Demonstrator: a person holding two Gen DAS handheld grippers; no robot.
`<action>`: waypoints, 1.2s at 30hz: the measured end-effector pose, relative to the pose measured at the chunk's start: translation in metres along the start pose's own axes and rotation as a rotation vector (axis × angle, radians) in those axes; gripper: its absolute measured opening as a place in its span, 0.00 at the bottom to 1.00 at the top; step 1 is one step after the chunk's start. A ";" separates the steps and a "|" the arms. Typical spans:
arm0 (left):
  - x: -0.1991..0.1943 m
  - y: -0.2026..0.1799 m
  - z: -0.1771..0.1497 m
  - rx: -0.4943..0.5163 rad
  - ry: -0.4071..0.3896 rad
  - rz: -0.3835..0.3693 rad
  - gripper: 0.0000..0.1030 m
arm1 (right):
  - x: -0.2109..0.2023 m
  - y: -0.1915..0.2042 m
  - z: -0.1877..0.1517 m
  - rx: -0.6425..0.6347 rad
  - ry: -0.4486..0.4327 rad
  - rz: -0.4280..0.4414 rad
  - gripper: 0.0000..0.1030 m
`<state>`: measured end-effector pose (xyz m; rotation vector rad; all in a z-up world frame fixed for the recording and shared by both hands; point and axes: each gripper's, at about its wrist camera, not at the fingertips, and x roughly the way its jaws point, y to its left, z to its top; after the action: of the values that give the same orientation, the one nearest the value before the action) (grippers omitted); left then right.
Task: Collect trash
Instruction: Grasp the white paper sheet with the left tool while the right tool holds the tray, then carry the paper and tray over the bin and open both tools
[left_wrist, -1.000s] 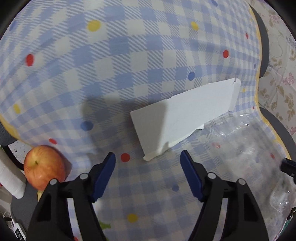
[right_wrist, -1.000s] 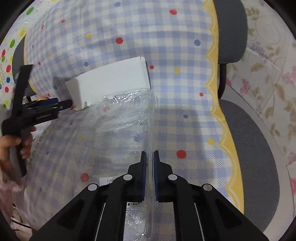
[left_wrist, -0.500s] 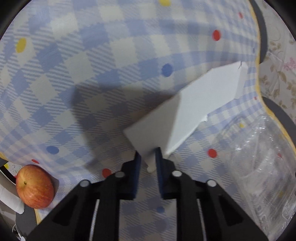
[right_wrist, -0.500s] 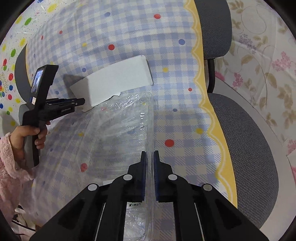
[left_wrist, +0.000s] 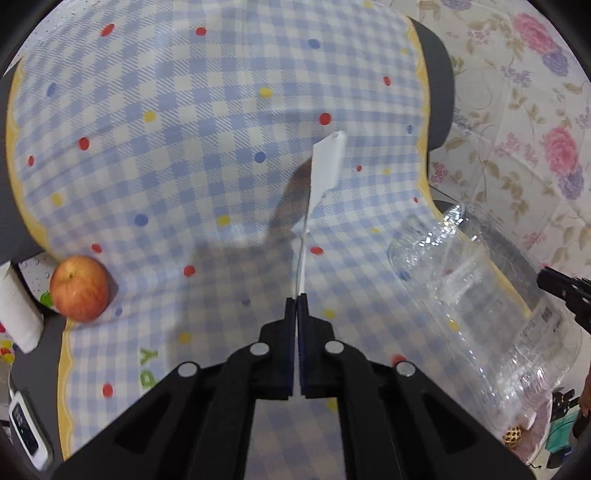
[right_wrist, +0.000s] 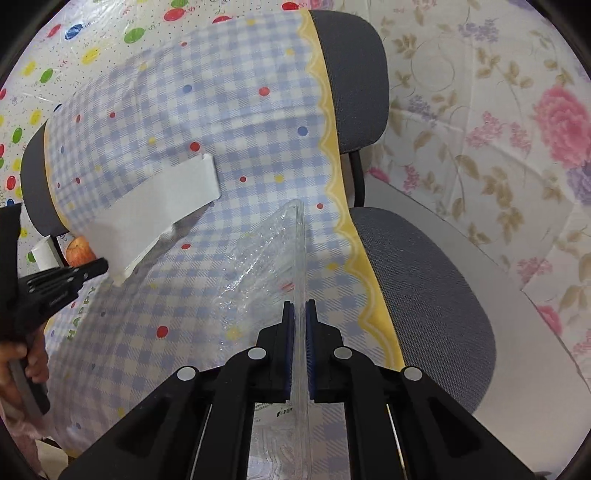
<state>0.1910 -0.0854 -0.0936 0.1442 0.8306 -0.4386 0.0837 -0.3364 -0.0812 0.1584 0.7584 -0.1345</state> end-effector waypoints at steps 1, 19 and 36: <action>-0.005 -0.005 -0.006 -0.013 0.008 -0.012 0.00 | -0.005 0.000 -0.003 0.003 0.001 0.005 0.06; 0.016 -0.004 -0.014 -0.022 0.040 -0.003 0.35 | -0.014 0.004 -0.026 0.022 0.028 0.031 0.06; -0.019 -0.021 -0.006 -0.017 -0.032 -0.007 0.00 | -0.033 0.002 -0.020 -0.002 -0.035 -0.016 0.06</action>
<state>0.1663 -0.0966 -0.0825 0.1184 0.8035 -0.4397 0.0470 -0.3282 -0.0720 0.1479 0.7253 -0.1513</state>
